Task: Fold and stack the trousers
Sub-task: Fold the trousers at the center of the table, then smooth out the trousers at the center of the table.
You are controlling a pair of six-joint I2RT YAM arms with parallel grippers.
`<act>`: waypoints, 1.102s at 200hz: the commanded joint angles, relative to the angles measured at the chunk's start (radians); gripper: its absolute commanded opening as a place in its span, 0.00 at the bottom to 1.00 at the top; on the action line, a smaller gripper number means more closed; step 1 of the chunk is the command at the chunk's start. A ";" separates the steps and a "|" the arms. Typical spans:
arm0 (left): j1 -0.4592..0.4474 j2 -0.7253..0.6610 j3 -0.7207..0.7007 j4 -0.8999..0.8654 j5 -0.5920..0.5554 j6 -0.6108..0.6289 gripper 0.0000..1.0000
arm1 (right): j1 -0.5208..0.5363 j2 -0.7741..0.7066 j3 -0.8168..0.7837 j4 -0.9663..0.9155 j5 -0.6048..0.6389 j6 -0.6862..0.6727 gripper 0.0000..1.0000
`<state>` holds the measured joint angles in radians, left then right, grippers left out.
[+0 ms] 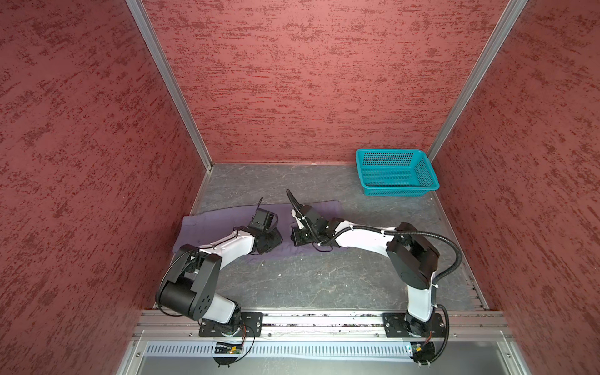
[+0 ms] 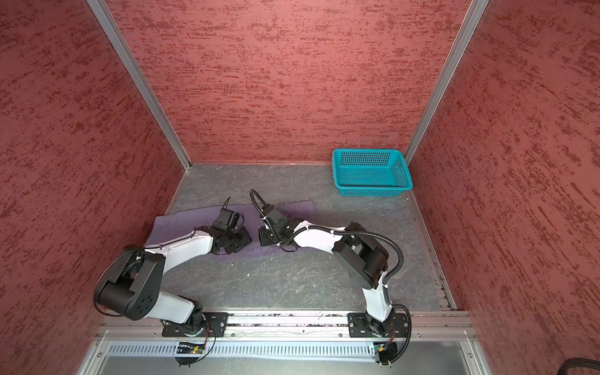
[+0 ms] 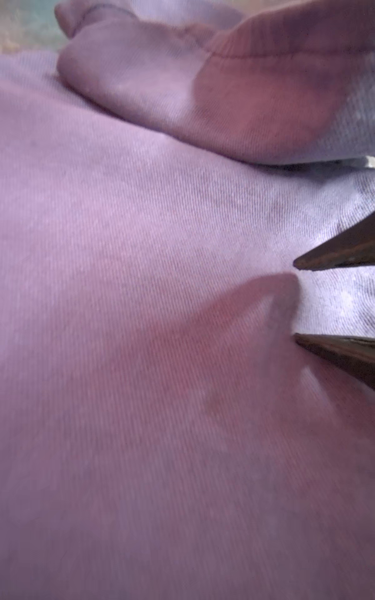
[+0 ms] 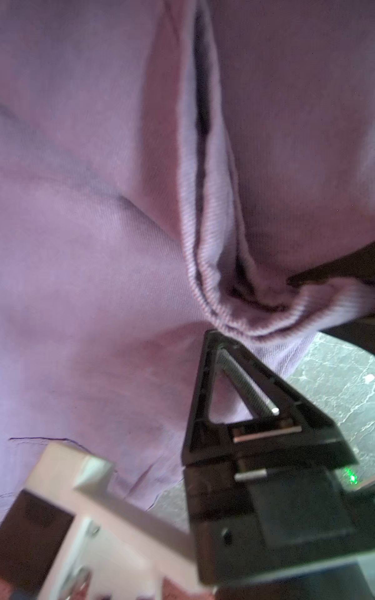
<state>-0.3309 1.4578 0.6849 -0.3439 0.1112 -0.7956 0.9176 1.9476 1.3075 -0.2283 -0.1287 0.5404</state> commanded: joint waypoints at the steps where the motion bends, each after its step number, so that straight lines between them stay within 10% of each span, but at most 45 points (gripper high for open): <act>1: 0.014 -0.042 0.019 -0.118 -0.057 0.018 0.39 | 0.031 0.029 -0.014 -0.032 0.049 -0.062 0.19; 39: 0.027 -0.103 0.031 -0.177 -0.080 0.013 0.52 | 0.085 0.045 -0.030 -0.074 0.096 -0.144 0.45; 90: -0.023 -0.136 0.128 -0.162 -0.078 0.033 0.63 | 0.064 -0.163 -0.111 -0.049 0.079 -0.221 0.50; 171: -0.310 0.139 0.422 -0.173 -0.142 0.219 0.90 | -0.361 -0.554 -0.416 0.038 -0.130 0.018 0.58; 220: -0.435 0.304 0.562 -0.328 -0.397 0.362 0.97 | -0.487 -0.553 -0.536 0.079 -0.229 0.101 0.58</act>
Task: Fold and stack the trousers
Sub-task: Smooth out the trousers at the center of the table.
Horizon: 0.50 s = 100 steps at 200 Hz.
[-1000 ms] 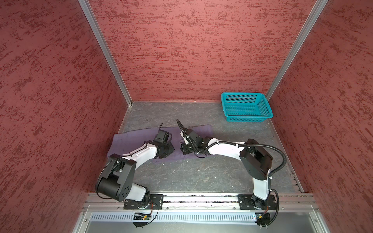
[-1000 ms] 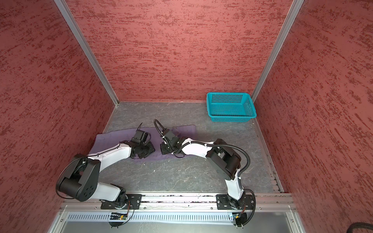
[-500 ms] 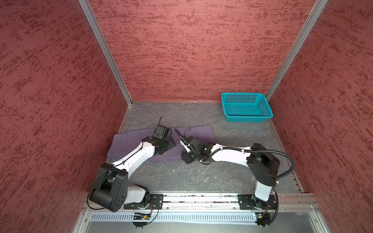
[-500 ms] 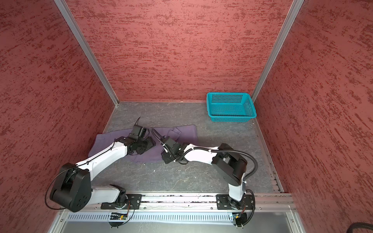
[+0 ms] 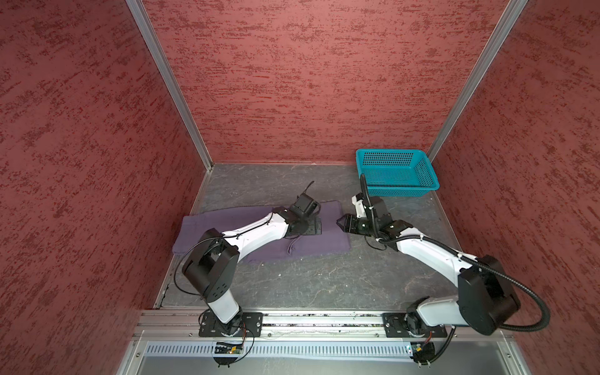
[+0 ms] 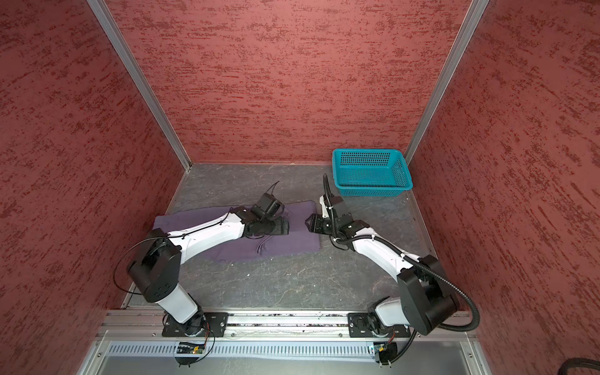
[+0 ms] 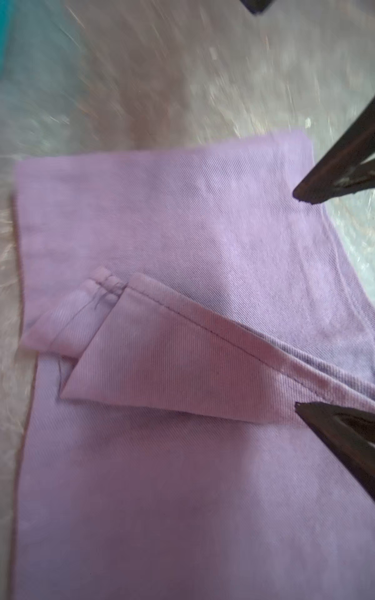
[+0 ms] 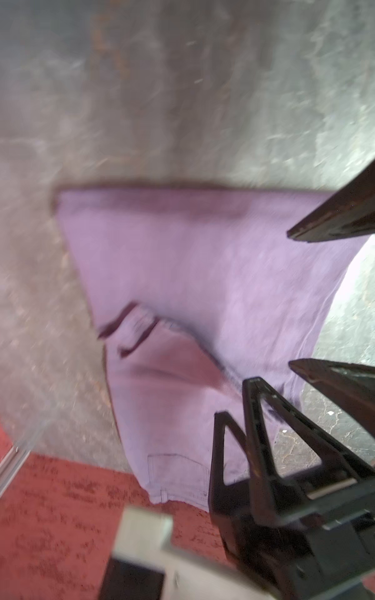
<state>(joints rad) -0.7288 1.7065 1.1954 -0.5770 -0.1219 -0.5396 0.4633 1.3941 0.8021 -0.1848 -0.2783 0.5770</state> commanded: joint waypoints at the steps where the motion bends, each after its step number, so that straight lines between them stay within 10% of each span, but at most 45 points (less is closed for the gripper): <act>1: -0.037 0.059 0.054 -0.097 -0.167 0.107 0.97 | -0.034 0.001 -0.031 0.036 -0.080 0.065 0.58; 51: -0.030 0.207 0.140 -0.176 -0.232 0.111 0.96 | -0.057 0.028 -0.044 0.060 -0.103 0.076 0.58; 100: 0.001 0.265 0.160 -0.156 -0.174 0.104 0.75 | -0.063 0.042 -0.059 0.078 -0.118 0.086 0.57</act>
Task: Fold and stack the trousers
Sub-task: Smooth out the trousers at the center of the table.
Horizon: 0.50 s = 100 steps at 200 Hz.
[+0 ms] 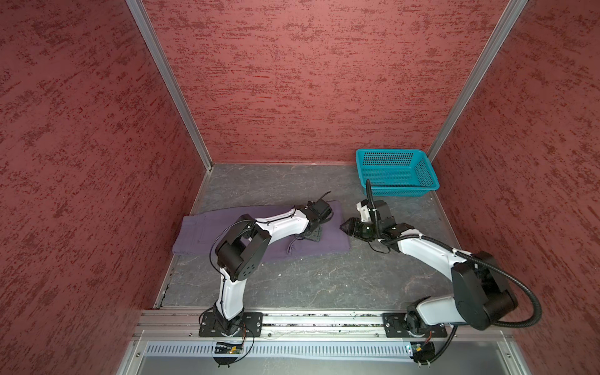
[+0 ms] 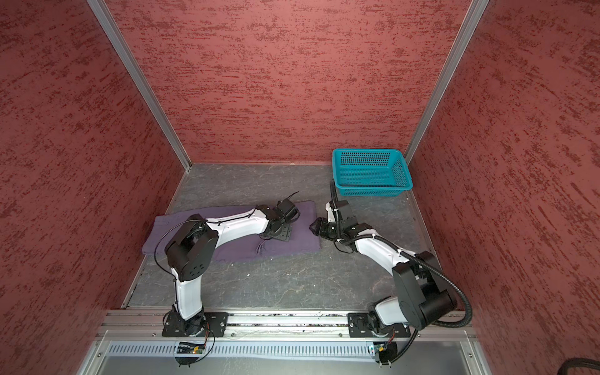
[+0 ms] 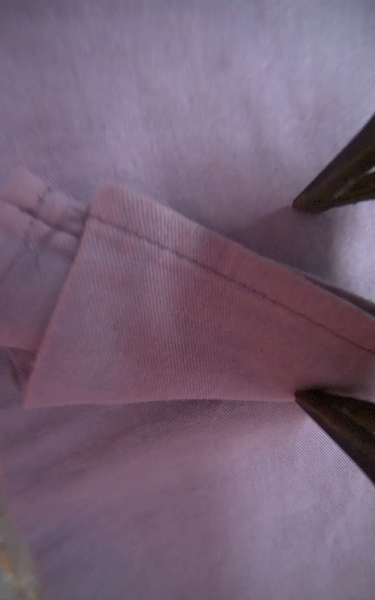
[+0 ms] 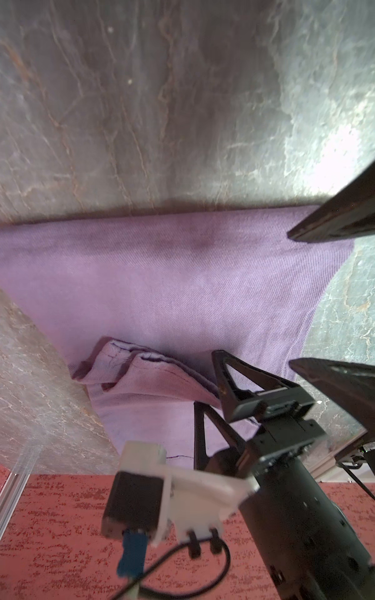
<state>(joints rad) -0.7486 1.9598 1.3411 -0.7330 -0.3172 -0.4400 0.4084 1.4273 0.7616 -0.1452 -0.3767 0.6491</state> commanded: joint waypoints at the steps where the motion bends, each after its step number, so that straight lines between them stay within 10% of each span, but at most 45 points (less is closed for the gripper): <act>1: 0.023 0.012 0.014 0.000 0.023 0.004 0.75 | -0.009 0.008 -0.017 0.038 -0.019 0.014 0.57; 100: 0.225 -0.060 -0.120 0.175 0.358 -0.066 0.36 | -0.020 0.061 -0.020 0.064 -0.057 0.025 0.56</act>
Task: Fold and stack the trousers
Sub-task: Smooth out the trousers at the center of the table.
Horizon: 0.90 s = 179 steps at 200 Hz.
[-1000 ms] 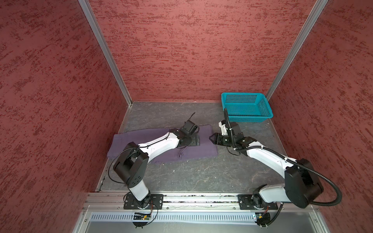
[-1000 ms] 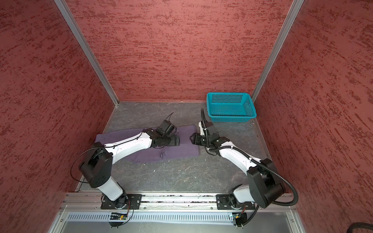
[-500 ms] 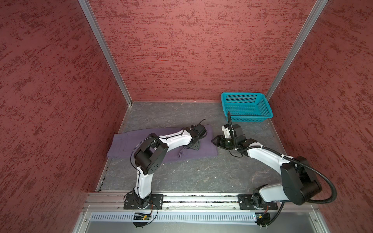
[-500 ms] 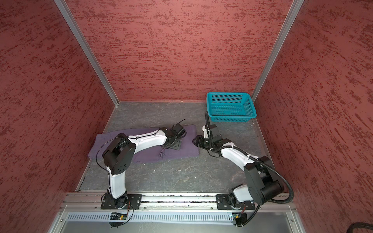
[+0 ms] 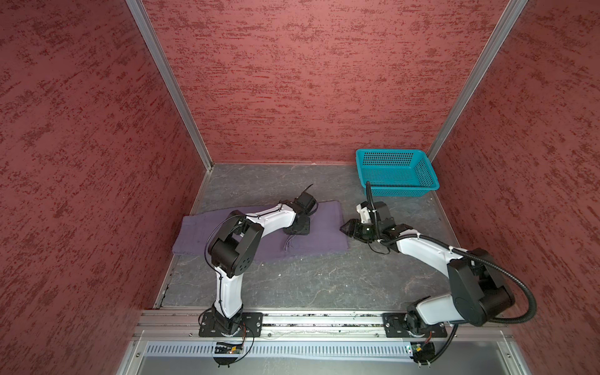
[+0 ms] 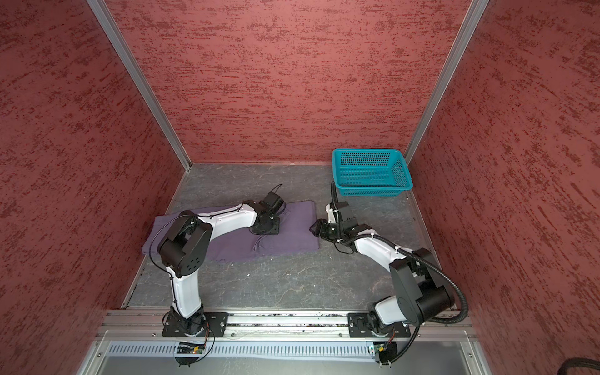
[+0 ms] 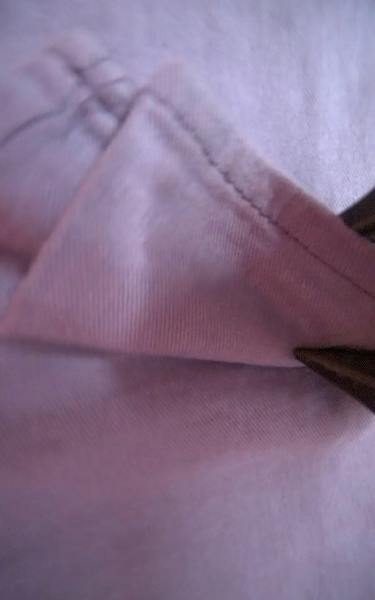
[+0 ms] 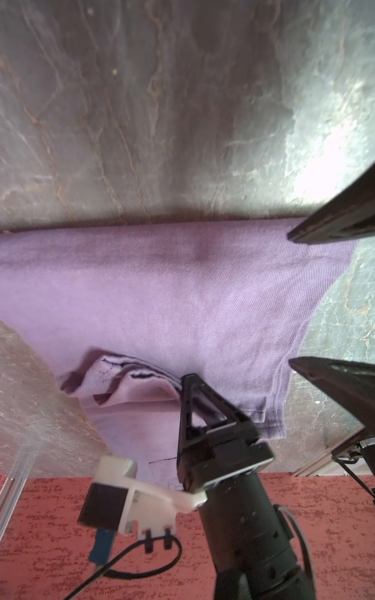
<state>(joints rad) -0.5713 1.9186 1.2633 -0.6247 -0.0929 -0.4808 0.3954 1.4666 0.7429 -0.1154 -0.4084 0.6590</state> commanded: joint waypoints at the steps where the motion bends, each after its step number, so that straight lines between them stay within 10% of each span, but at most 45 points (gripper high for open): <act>1: 0.048 -0.021 -0.043 0.069 0.138 -0.026 0.36 | -0.008 0.023 -0.001 0.034 -0.026 0.016 0.56; 51: 0.094 -0.038 -0.062 0.104 0.265 -0.038 0.33 | -0.009 0.054 0.006 0.037 -0.028 0.008 0.56; 103: 0.183 -0.100 -0.153 0.189 0.428 -0.112 0.00 | -0.024 0.094 0.036 -0.003 0.006 -0.041 0.60; 179: 0.223 -0.349 -0.104 0.069 0.475 -0.162 0.00 | -0.051 0.099 0.035 -0.010 0.012 -0.059 0.61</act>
<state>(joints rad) -0.3702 1.6672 1.1305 -0.5026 0.3553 -0.6243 0.3546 1.5581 0.7525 -0.1234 -0.4145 0.6178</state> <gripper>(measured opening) 0.077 0.612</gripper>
